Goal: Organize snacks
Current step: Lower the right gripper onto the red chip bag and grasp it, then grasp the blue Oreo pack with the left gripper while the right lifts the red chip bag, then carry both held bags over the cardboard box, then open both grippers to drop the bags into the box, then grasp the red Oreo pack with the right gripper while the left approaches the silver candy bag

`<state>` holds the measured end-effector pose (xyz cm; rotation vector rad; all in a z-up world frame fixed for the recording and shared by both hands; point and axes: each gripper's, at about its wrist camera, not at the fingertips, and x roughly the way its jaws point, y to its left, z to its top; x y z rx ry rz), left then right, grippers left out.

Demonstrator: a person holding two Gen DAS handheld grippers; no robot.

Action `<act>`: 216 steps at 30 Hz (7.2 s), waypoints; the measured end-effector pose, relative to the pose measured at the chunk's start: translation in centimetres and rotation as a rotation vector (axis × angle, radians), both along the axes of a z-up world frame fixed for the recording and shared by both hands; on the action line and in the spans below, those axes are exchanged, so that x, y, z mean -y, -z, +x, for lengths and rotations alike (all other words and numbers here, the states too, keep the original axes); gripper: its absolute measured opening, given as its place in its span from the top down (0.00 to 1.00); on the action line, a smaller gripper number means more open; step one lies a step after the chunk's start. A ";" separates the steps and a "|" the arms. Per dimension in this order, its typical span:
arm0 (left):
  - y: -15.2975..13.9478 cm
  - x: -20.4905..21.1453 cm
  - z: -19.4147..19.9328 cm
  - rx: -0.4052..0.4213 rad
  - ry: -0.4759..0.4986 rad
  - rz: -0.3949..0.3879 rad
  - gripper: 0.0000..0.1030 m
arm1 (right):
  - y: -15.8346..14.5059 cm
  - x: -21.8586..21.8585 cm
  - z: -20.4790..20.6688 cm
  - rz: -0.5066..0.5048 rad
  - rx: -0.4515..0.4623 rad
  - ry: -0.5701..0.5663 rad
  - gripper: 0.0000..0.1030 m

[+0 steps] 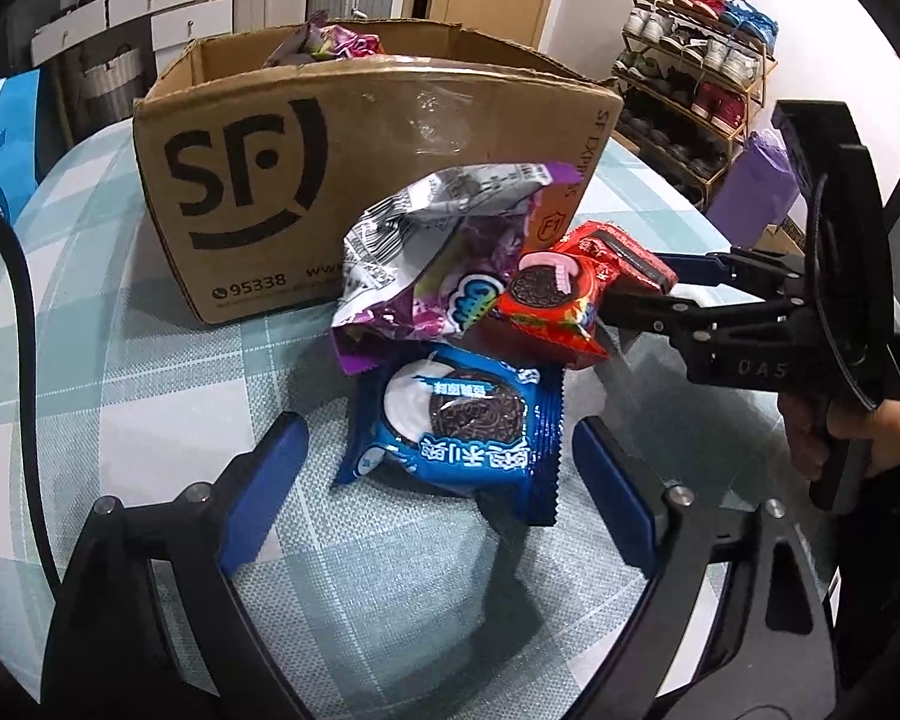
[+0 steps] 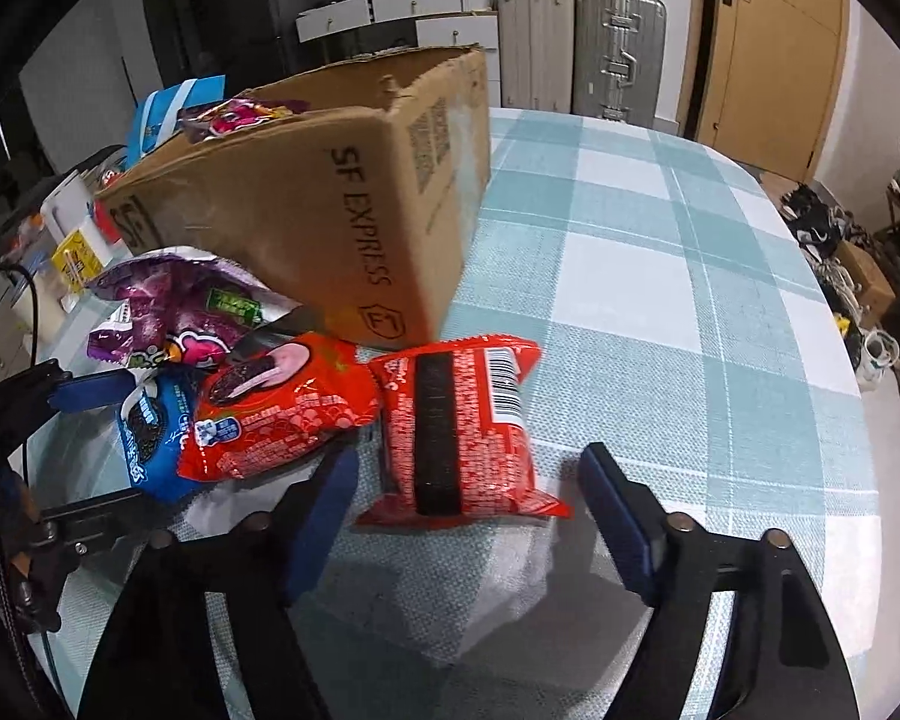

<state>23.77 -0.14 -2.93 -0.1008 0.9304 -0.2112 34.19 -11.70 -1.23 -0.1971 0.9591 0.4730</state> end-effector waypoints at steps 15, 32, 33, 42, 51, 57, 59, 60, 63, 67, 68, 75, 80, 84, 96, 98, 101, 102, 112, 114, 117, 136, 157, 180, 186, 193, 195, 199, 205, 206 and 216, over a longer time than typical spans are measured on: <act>0.3 0.1 0.6 -0.003 -0.028 -0.013 0.13 | -1.1 0.9 -0.4 0.054 0.009 -0.034 0.59; 0.3 1.6 0.3 0.002 0.022 0.001 0.40 | -3.6 3.2 -0.4 0.106 0.072 0.041 0.59; 0.3 1.9 0.3 0.005 0.027 0.013 0.43 | -3.7 3.2 -0.4 0.111 0.072 0.039 0.59; -0.5 2.9 -0.3 0.022 0.073 0.009 0.56 | -4.1 2.9 -1.0 0.119 0.086 0.028 0.59; -2.4 2.7 -1.2 0.067 0.081 -0.016 0.58 | -5.0 3.2 -1.3 0.148 0.119 0.023 0.59; -4.2 0.7 -2.3 0.103 0.062 -0.044 0.58 | -5.7 3.6 -1.5 0.172 0.138 0.032 0.59; -4.8 -0.4 -2.8 0.123 0.057 -0.070 0.58 | -5.9 3.7 -1.6 0.186 0.143 0.033 0.59; -5.2 -0.9 -3.0 0.131 0.051 -0.077 0.58 | -6.1 3.8 -1.7 0.198 0.150 0.033 0.59; -6.7 -1.7 -3.9 0.168 0.047 -0.086 0.58 | -6.4 3.9 -1.9 0.224 0.167 0.034 0.59; -8.4 -2.5 -4.9 0.199 0.040 -0.086 0.57 | -6.8 4.1 -1.9 0.240 0.169 0.047 0.59; -8.8 -2.8 -5.1 0.203 0.040 -0.091 0.57 | -6.8 4.2 -1.9 0.241 0.169 0.051 0.59; -11.2 -4.2 -6.7 0.242 0.012 -0.101 0.58 | -7.3 4.6 -2.0 0.247 0.177 0.063 0.59; -12.8 -5.8 -8.0 0.271 -0.001 -0.101 0.57 | -7.5 4.7 -2.1 0.277 0.177 0.058 0.59; -13.3 -7.0 -8.7 0.282 -0.013 -0.097 0.57 | -7.6 4.7 -2.5 0.283 0.186 0.051 0.59; -14.9 -8.6 -8.6 0.301 -0.076 -0.088 0.57 | -8.1 4.0 -2.8 0.319 0.197 0.033 0.59; -15.3 -9.1 -8.5 0.305 -0.088 -0.090 0.57 | -8.1 3.8 -3.0 0.321 0.202 0.029 0.59; -15.7 -9.4 -7.9 0.307 -0.106 -0.086 0.57 | -8.4 3.5 -3.0 0.329 0.205 0.023 0.59; -15.8 -9.5 -7.7 0.310 -0.111 -0.082 0.57 | -8.5 3.4 -3.0 0.333 0.209 0.024 0.59; -17.4 -9.8 -3.6 0.333 -0.170 -0.048 0.57 | -10.1 2.2 -2.4 0.361 0.238 0.007 0.59; -17.7 -9.9 -2.8 0.337 -0.178 -0.044 0.57 | -10.6 1.6 -2.1 0.360 0.247 -0.004 0.59; -17.9 -10.2 -1.4 0.343 -0.194 -0.023 0.57 | -11.1 0.5 -1.6 0.362 0.251 -0.020 0.59; -15.3 -10.3 6.3 0.329 -0.228 0.016 0.57 | -10.6 -4.4 3.2 0.386 0.215 -0.056 0.59; -10.6 -7.9 11.5 0.277 -0.201 0.091 0.57 | -8.9 -6.9 6.4 0.331 0.213 -0.037 0.59; -11.9 -6.3 4.5 0.298 -0.178 0.107 0.00 | -11.5 -1.6 0.7 0.319 0.258 -0.015 0.01; -11.7 -5.2 0.7 0.303 -0.172 0.124 0.00 | -10.6 0.8 -1.2 0.312 0.224 0.003 0.00; -9.8 -5.4 -1.4 0.258 -0.179 0.130 0.00 | -8.3 2.0 -2.2 0.245 0.166 0.011 0.00; -8.9 -5.5 -1.6 0.238 -0.188 0.119 0.00 | -7.5 2.3 -2.1 0.242 0.122 0.018 0.00; -7.8 -6.0 -1.9 0.217 -0.197 0.095 0.00 | -5.7 2.2 -1.9 0.212 0.064 0.016 0.00; -6.4 -6.4 -1.6 0.182 -0.207 0.095 0.00 | -3.8 0.2 -2.0 0.138 0.012 -0.031 0.00; -6.1 -6.4 -1.5 0.173 -0.209 0.093 0.00 | -3.4 -0.1 -2.0 0.131 -0.003 -0.033 0.00; -4.3 -6.6 -0.5 0.122 -0.228 0.100 0.00 | -1.4 -2.7 -2.4 0.078 -0.038 -0.049 0.00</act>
